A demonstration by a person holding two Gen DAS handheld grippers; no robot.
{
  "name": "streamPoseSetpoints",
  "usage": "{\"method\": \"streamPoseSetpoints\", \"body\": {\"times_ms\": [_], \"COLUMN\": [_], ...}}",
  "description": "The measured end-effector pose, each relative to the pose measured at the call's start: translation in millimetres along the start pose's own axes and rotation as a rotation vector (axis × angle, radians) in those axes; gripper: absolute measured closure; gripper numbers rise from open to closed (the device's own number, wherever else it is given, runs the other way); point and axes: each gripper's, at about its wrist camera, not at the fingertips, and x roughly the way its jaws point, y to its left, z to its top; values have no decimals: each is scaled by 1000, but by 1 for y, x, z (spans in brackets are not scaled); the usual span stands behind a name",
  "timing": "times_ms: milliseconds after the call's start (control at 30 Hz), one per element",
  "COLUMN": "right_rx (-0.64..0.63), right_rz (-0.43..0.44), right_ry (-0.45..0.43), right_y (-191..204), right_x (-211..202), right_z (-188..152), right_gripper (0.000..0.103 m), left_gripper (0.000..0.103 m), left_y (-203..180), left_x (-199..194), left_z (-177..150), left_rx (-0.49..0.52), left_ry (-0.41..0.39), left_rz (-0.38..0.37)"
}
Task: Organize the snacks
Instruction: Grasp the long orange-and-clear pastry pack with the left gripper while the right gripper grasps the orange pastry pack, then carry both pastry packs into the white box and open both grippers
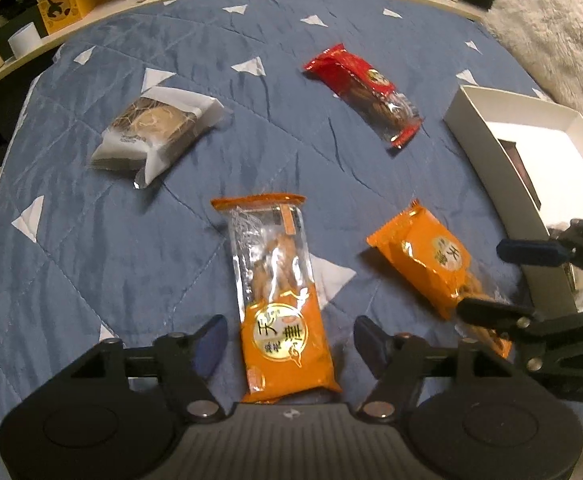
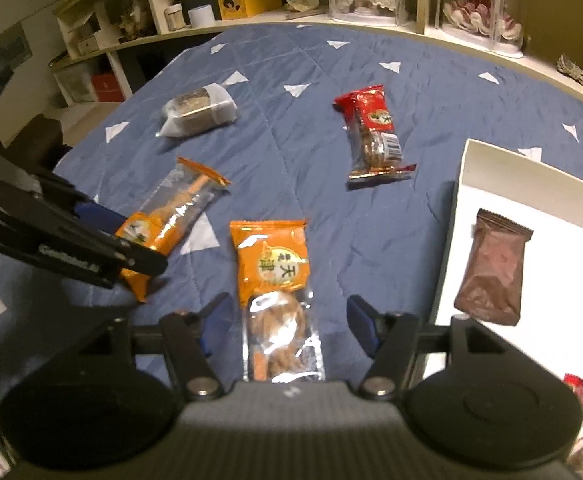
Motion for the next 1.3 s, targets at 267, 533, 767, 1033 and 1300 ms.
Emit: {"method": "streamPoseSetpoints", "body": {"times_ms": [267, 533, 767, 1033, 1300], "right_rx": [-44, -60, -66, -38, -4], "right_rz": [-3, -12, -3, 8, 25], "right_ry": [32, 50, 71, 75, 62], "right_y": [4, 8, 10, 7, 3], "right_x": [22, 35, 42, 42, 38], "right_z": [4, 3, 1, -1, 0], "right_gripper": [34, 35, 39, 52, 58], "left_gripper": [32, 34, 41, 59, 62], "left_y": [1, -1, 1, 4, 5], "left_x": [8, 19, 24, 21, 12], "left_z": [8, 9, 12, 11, 4], "left_rx": [-54, -66, -96, -112, -147], "left_ry": [-28, -9, -9, -10, -24], "left_rz": [24, 47, 65, 66, 68]}}
